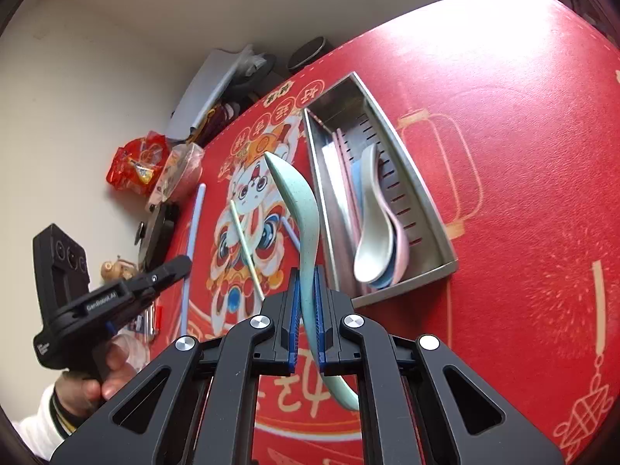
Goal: Organize utensils
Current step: 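Carry the mint spoon and blue chopstick into the tray with both tools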
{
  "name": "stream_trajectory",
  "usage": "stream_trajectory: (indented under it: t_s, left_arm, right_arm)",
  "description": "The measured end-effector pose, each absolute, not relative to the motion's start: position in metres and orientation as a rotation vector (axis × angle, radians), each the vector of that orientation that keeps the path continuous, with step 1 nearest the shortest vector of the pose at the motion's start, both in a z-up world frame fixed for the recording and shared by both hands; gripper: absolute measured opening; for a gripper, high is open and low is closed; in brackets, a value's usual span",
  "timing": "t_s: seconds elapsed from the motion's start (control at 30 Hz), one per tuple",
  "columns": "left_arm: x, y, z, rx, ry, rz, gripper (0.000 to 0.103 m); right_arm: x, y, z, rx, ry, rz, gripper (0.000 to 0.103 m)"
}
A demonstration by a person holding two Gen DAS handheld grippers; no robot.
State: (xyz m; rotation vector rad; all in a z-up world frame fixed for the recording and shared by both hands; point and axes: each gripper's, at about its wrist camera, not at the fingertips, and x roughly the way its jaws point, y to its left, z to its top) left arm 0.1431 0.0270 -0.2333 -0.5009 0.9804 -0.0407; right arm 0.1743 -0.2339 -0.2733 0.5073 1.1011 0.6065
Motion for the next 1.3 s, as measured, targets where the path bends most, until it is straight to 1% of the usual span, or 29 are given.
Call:
stream_trajectory:
  t_s: [0.23,0.47,0.77,1.07,1.3]
  left_arm:
    - [0.211,-0.03,-0.242,-0.568,0.945,-0.043,0.006]
    - [0.25,-0.049,-0.273,-0.59,0.963,0.035,0.006]
    - [0.27,-0.056,-0.289,-0.46,0.977,0.093,0.006]
    - [0.275,-0.058,-0.301,-0.414,1.024,0.107,0.006]
    - [0.269,-0.057,-0.291,-0.411,1.02,0.058,0.006]
  right_arm:
    - [0.198,-0.282,-0.274,0.51,1.101,0.589,0.007]
    - [0.211,-0.321,-0.277,0.494,1.11,0.561,0.007]
    - [0.217,-0.343,-0.284,0.515,1.114,0.538,0.007]
    - [0.212,-0.345,-0.284,0.528,1.112,0.527,0.007]
    - [0.214,-0.341,-0.282,0.535,1.118,0.523,0.007]
